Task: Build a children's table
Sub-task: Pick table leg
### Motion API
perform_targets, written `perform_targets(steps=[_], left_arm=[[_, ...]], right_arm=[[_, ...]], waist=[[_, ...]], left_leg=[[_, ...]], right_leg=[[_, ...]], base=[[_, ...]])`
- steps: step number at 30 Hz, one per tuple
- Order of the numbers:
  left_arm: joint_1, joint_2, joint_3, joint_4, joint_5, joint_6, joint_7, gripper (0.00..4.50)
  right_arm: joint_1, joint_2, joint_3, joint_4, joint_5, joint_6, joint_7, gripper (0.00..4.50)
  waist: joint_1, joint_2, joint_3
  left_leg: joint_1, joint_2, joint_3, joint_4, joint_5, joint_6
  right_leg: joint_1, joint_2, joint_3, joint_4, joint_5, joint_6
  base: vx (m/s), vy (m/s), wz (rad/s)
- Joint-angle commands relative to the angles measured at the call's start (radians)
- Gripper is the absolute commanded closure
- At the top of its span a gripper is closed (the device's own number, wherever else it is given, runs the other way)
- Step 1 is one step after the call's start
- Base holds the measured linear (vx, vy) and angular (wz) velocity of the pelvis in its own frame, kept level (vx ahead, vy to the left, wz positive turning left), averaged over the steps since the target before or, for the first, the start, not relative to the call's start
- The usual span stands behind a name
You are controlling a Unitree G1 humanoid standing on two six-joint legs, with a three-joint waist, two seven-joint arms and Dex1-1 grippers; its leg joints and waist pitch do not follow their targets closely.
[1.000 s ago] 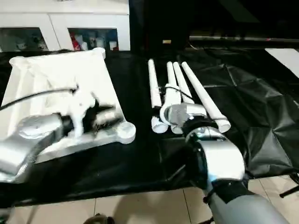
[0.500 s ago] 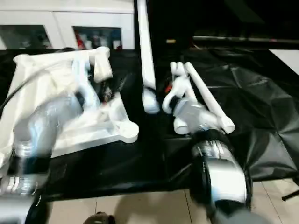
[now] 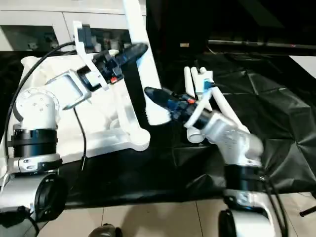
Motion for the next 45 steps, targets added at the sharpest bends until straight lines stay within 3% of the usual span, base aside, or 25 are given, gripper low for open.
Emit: perform_targets(steps=[1, 2, 3, 4, 5, 7, 8, 10, 19, 21, 23, 25, 33, 34, 38, 39, 41, 43, 45], left_arm=[[-0.013, -0.007, 0.003, -0.01, -0.016, 0.021, 0.029, 1.96], [-0.012, -0.008, 0.004, -0.011, -0.018, 0.023, 0.032, 1.96], [-0.009, -0.011, 0.008, -0.015, -0.027, 0.027, 0.032, 1.96], [-0.007, -0.013, 0.011, -0.018, -0.034, 0.031, 0.033, 2.25], [-0.006, -0.014, 0.015, -0.021, -0.041, 0.036, 0.035, 2.25], [-0.002, -0.014, 0.021, -0.03, -0.057, 0.049, 0.039, 2.32], [0.0, -0.013, 0.022, -0.038, -0.065, 0.056, 0.036, 2.44], [0.009, -0.009, 0.018, -0.056, -0.079, 0.07, 0.025, 2.53], [0.036, -0.001, -0.009, -0.099, -0.102, 0.086, 0.003, 2.61], [0.044, 0.002, -0.03, -0.115, -0.091, 0.083, -0.003, 2.61], [0.054, 0.002, -0.057, -0.138, -0.059, 0.071, 0.017, 2.61], [0.056, -0.002, -0.062, -0.142, -0.043, 0.062, 0.035, 2.61], [0.068, -0.019, -0.069, -0.156, -0.052, 0.057, 0.053, 2.62], [0.069, -0.016, -0.074, -0.157, -0.046, 0.05, 0.053, 2.62], [0.074, 0.015, -0.129, -0.169, 0.052, -0.014, 0.061, 2.62], [0.074, 0.017, -0.134, -0.17, 0.061, -0.02, 0.063, 2.62], [0.076, 0.046, -0.198, -0.188, 0.143, -0.065, 0.074, 2.62], [0.076, 0.048, -0.21, -0.194, 0.159, -0.075, 0.082, 2.62], [0.075, 0.041, -0.246, -0.222, 0.21, -0.106, 0.123, 2.62]], right_arm=[[-0.01, -0.004, 0.006, -0.056, 0.038, 0.018, -0.002, 2.56], [-0.011, -0.003, 0.007, -0.056, 0.038, 0.019, -0.003, 2.56], [-0.012, -0.003, 0.008, -0.055, 0.039, 0.021, -0.002, 2.56], [-0.012, -0.004, 0.01, -0.057, 0.04, 0.023, -0.002, 2.56], [-0.014, -0.005, 0.012, -0.055, 0.037, 0.023, -0.002, 2.56], [-0.016, -0.007, 0.013, -0.053, 0.037, 0.024, -0.004, 2.56], [-0.017, -0.008, 0.013, -0.053, 0.038, 0.026, -0.006, 2.56], [-0.017, -0.01, 0.014, -0.055, 0.043, 0.032, -0.007, 2.56], [-0.013, -0.014, 0.027, -0.055, 0.046, 0.034, -0.019, 2.56], [-0.011, -0.016, 0.034, -0.059, 0.033, 0.024, -0.026, 2.56], [-0.008, -0.026, 0.078, -0.078, -0.048, -0.034, -0.056, 2.56], [-0.007, -0.034, 0.107, -0.085, -0.095, -0.067, -0.07, 2.56], [0.004, -0.031, 0.159, -0.102, -0.144, -0.114, -0.099, 2.57], [0.004, -0.029, 0.163, -0.095, -0.152, -0.121, -0.107, 2.01], [-0.022, -0.015, 0.166, -0.043, -0.225, -0.176, -0.195, 1.81], [-0.023, -0.014, 0.167, -0.041, -0.232, -0.182, -0.201, 1.51], [-0.047, -0.006, 0.189, -0.017, -0.309, -0.237, -0.276, 1.41], [-0.052, -0.001, 0.193, -0.01, -0.33, -0.257, -0.301, 1.37], [-0.065, 0.026, 0.202, -0.006, -0.352, -0.282, -0.35, 1.05]], waist=[[0.001, -0.009, -0.075], [0.002, -0.013, -0.076], [0.003, -0.012, -0.076], [0.002, -0.01, -0.076], [0.001, -0.017, -0.075], [0.003, -0.012, -0.076], [0.001, -0.021, -0.075], [0.003, -0.016, -0.074], [0.008, -0.014, -0.072], [0.008, -0.013, -0.073], [0.007, -0.008, -0.073], [0.007, -0.011, -0.073], [0.003, -0.01, -0.071], [0.003, -0.009, -0.072], [0.001, -0.008, -0.072], [0.0, -0.007, -0.072], [-0.002, -0.008, -0.071], [-0.006, -0.008, -0.071], [-0.01, -0.012, -0.071]], left_leg=[[0.039, 0.052, -0.022, -0.063, -0.123, 0.002], [0.04, 0.053, -0.02, -0.063, -0.123, -0.001], [0.039, 0.053, -0.021, -0.063, -0.122, -0.002], [0.04, 0.052, -0.021, -0.063, -0.119, -0.002], [0.038, 0.052, -0.02, -0.063, -0.116, -0.001], [0.039, 0.053, -0.021, -0.063, -0.112, -0.001], [0.039, 0.053, -0.02, -0.064, -0.11, 0.0], [0.038, 0.052, -0.02, -0.063, -0.106, 0.001], [0.042, 0.054, -0.022, -0.069, -0.135, -0.028], [0.041, 0.056, -0.023, -0.07, -0.133, -0.034], [0.04, 0.056, -0.024, -0.071, -0.134, -0.042], [0.041, 0.055, -0.023, -0.071, -0.13, -0.049], [0.041, 0.054, -0.024, -0.072, -0.156, -0.047], [0.041, 0.054, -0.024, -0.071, -0.153, -0.047], [0.044, 0.055, -0.025, -0.074, -0.15, -0.054], [0.042, 0.055, -0.025, -0.073, -0.151, -0.056], [0.042, 0.056, -0.026, -0.076, -0.159, -0.065], [0.044, 0.055, -0.024, -0.076, -0.168, -0.071], [0.042, 0.056, -0.025, -0.078, -0.165, -0.071]], right_leg=[[0.038, -0.088, 0.04, -0.077, -0.015, -0.215], [0.039, -0.089, 0.04, -0.078, -0.02, -0.21], [0.039, -0.091, 0.04, -0.076, -0.021, -0.209], [0.037, -0.089, 0.04, -0.077, -0.02, -0.208], [0.039, -0.09, 0.04, -0.078, -0.018, -0.206], [0.038, -0.09, 0.04, -0.077, -0.019, -0.205], [0.039, -0.088, 0.039, -0.077, -0.015, -0.202], [0.038, -0.09, 0.04, -0.077, -0.023, -0.199], [0.035, -0.089, 0.042, -0.081, -0.054, -0.175], [0.036, -0.09, 0.042, -0.079, -0.043, -0.171], [0.035, -0.088, 0.041, -0.079, -0.035, -0.165], [0.035, -0.088, 0.042, -0.079, -0.024, -0.157], [0.035, -0.086, 0.043, -0.082, -0.053, -0.16], [0.035, -0.087, 0.043, -0.082, -0.047, -0.16], [0.032, -0.086, 0.043, -0.083, -0.046, -0.147], [0.031, -0.086, 0.043, -0.082, -0.048, -0.145], [0.032, -0.086, 0.044, -0.083, -0.057, -0.138], [0.031, -0.085, 0.044, -0.082, -0.059, -0.136], [0.033, -0.086, 0.045, -0.082, -0.052, -0.139]], base=[[0.0, 0.0, 0.0], [0.0, 0.0, 0.0], [0.0, 0.0, 0.0], [0.0, 0.0, 0.0], [0.0, 0.0, 0.0], [0.0, 0.0, 0.0], [0.0, 0.0, 0.0], [0.0, 0.0, 0.0], [0.0, 0.0, 0.0], [0.0, 0.0, 0.0], [0.0, 0.0, 0.0], [0.0, 0.0, 0.0], [0.0, 0.0, 0.0], [0.0, 0.0, 0.0], [0.0, 0.0, 0.0], [0.0, 0.0, 0.0], [0.0, 0.0, 0.0], [0.0, 0.0, 0.0], [0.0, 0.0, 0.0]])
